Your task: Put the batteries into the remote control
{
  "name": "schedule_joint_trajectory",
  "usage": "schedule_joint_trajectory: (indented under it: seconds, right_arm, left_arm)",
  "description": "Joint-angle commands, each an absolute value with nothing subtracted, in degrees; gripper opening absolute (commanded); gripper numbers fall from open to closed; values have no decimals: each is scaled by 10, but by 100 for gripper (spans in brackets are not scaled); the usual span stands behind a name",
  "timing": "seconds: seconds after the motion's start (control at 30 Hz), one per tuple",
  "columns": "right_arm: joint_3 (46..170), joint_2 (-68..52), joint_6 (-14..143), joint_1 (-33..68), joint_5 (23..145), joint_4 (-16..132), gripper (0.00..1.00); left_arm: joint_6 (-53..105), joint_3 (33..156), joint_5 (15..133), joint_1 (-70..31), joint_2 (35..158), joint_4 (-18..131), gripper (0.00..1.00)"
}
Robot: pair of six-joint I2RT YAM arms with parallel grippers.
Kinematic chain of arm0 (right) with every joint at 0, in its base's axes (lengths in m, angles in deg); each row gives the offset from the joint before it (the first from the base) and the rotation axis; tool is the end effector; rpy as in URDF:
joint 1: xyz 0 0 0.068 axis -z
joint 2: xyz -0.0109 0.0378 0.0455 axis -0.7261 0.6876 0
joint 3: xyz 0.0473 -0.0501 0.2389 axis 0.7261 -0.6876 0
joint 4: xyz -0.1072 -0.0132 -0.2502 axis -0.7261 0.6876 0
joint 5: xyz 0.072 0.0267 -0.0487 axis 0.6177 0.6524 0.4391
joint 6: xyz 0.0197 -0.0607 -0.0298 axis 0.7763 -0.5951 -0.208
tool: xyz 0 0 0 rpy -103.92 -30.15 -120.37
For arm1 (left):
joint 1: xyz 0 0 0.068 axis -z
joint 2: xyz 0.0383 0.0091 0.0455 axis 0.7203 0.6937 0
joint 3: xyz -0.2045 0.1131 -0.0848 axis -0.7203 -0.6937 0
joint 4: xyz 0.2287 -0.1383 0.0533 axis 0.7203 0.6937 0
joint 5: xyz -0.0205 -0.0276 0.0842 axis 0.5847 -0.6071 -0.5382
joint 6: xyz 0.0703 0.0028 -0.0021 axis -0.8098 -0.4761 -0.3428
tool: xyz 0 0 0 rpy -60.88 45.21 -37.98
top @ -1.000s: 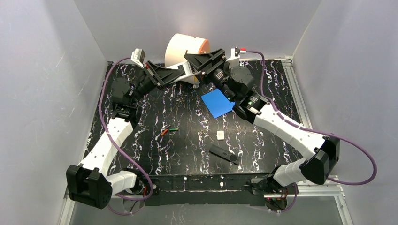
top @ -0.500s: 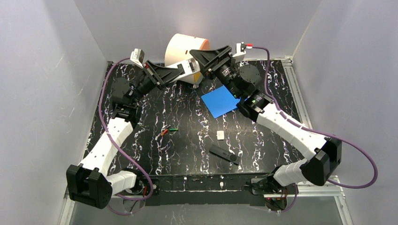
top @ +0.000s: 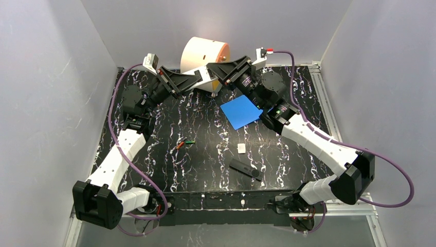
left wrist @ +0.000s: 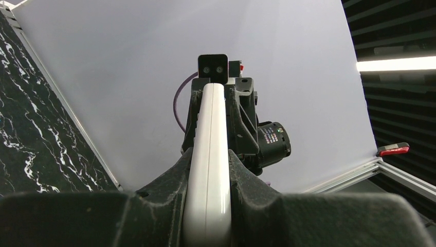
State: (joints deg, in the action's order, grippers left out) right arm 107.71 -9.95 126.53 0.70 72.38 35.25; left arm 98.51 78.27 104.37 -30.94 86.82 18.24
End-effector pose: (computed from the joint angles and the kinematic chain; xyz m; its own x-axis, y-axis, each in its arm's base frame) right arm 0.2537 0.2553 0.4321 -0.5432 0.7767 -0.3188 -0.4452 0.0555 0.8937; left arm 0.2694 -0.1099 0.4068 -0.6687 -0.6275 -0.3990 0.5602 -0.0723 -0.8252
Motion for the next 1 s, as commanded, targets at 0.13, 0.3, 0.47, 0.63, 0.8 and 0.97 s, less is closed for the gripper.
schedule_joint_trajectory:
  seconds: [0.13, 0.3, 0.47, 0.63, 0.8, 0.97]
  right_arm:
    - [1075, -120, 1229, 7, 742, 338, 32]
    - [1069, -115, 1222, 8, 746, 333, 17]
    - [1070, -116, 1239, 11, 743, 330, 54]
    - [1042, -153, 1230, 25, 707, 306, 82]
    - [1015, -210, 1190, 46, 650, 385, 83]
    - [1006, -256, 1115, 66, 579, 531, 83]
  left_arm:
    - [988, 803, 1045, -308, 868, 163, 0]
    - [992, 803, 1044, -308, 866, 163, 0]
    - [989, 799, 1043, -308, 865, 163, 0]
    - [966, 792, 1046, -312, 864, 175, 0]
    - [890, 785, 1054, -331, 854, 256, 0]
    - [752, 790, 1032, -359, 817, 449, 0]
